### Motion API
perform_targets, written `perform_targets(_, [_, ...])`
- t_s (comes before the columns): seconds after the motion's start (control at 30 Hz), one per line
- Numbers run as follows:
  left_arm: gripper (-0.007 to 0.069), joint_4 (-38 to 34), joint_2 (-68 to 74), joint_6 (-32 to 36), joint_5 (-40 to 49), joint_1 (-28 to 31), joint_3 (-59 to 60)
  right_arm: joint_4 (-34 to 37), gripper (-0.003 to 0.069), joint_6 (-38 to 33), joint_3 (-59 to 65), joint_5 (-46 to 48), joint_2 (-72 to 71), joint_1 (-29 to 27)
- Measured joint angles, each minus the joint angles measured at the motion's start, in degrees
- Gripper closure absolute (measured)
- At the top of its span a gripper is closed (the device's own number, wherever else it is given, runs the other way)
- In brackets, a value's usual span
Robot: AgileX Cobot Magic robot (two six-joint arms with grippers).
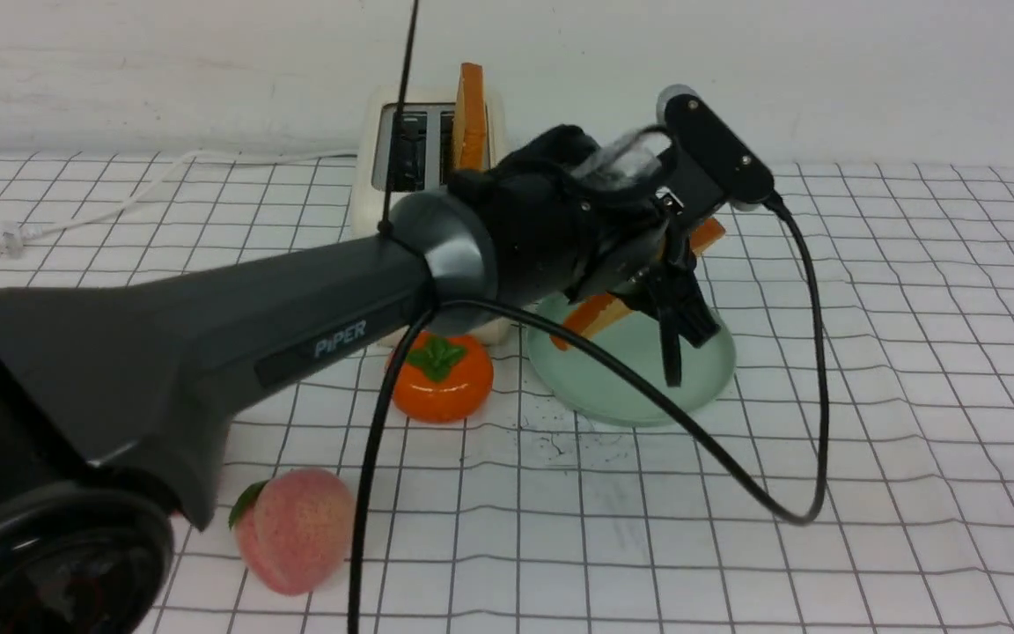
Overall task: Take toasted bread from bread machine on white checkered table place on plate.
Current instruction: 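Place the slice of bread on the plate with the left gripper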
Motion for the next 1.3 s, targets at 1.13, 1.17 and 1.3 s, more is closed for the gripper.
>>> perform_targets(1.13, [0.0174,5.42,3.78,-7.64,2.69,0.0,0.0,-0.17,0.0659,0.0,0.0,0.68,0.0,0.0])
perform_targets(1.17, [0.0151,4.88,3.78,-7.64,3.1,0.0,0.0,-0.17,0.0659,0.0,0.0,0.68,0.0,0.0])
perform_targets(1.3, [0.0104,4.71,3.78,-7.64,3.15,0.0,0.0,-0.17,0.0659,-0.06,0.0,0.63,0.0,0.0])
